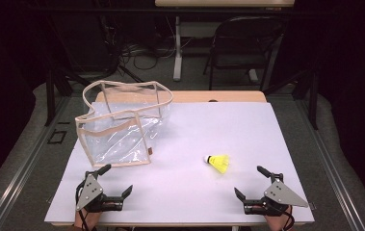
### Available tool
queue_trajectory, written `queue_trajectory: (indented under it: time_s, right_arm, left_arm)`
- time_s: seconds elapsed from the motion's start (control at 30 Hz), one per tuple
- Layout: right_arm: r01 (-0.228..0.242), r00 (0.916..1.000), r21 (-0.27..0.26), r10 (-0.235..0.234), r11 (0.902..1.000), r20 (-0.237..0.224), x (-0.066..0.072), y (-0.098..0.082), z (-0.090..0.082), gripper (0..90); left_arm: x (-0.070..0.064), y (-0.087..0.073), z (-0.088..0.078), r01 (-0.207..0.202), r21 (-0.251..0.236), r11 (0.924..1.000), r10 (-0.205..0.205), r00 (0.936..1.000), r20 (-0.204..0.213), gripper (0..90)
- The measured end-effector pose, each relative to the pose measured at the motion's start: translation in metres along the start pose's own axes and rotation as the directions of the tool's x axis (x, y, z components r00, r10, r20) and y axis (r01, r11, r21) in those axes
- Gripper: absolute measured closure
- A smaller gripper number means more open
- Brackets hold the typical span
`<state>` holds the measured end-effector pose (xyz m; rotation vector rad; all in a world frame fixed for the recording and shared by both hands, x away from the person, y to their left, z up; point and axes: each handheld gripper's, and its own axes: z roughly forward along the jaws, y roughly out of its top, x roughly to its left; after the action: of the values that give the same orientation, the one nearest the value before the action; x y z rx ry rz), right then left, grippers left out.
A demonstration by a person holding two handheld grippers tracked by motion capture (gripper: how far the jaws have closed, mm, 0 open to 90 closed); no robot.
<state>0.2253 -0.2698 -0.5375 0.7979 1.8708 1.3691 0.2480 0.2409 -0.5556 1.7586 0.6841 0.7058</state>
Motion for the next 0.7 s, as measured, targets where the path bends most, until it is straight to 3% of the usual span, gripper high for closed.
queue_trajectory:
  time_s: [0.7]
  right_arm:
    - [0.0,1.0,0.023,0.0,0.9997,-0.009,0.0011,0.0,0.0028,0.0]
  left_arm:
    - [-0.0004,0.0002,0.0002,-0.001,0.003,1.0,0.001,1.0,0.007,0.0]
